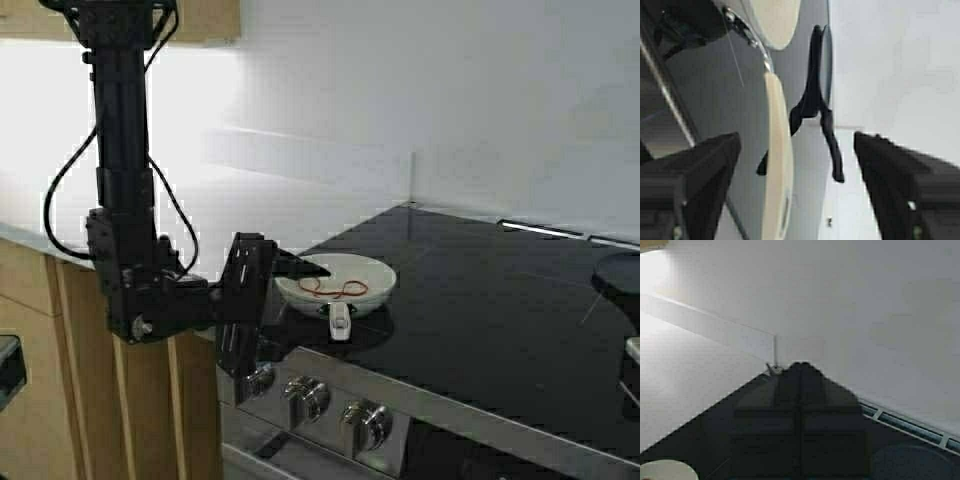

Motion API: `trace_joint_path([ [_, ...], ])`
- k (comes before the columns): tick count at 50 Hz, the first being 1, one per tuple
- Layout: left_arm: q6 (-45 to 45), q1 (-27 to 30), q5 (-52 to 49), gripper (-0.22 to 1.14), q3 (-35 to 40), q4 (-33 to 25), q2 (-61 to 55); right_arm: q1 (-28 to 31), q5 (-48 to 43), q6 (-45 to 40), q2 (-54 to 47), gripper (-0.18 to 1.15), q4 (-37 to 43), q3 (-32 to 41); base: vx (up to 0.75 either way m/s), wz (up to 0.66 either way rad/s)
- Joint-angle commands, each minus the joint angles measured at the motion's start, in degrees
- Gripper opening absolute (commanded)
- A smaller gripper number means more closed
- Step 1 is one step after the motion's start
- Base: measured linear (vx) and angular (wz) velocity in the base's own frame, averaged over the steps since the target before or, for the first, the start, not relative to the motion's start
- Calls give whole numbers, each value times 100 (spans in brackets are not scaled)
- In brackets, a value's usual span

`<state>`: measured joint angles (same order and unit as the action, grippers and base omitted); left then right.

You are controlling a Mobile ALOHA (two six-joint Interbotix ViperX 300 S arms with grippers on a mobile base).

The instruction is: Wash the pan

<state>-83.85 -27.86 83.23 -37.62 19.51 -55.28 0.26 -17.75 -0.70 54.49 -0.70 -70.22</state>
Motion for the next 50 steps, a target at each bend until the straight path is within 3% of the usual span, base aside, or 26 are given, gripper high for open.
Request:
trace_joint_path([
  [1,-123,-26,44,100,308,-18,-44,9,-26,-9,-35,6,-9,62,0,0],
  [35,-686,-422,-624,100,1775,-193,-571,9,-26,-35,-35,6,-9,53,0,0],
  [50,-809,-536,-633,100,2030,-229,-668,18,-26,-35,-35,6,-9,62,0,0],
])
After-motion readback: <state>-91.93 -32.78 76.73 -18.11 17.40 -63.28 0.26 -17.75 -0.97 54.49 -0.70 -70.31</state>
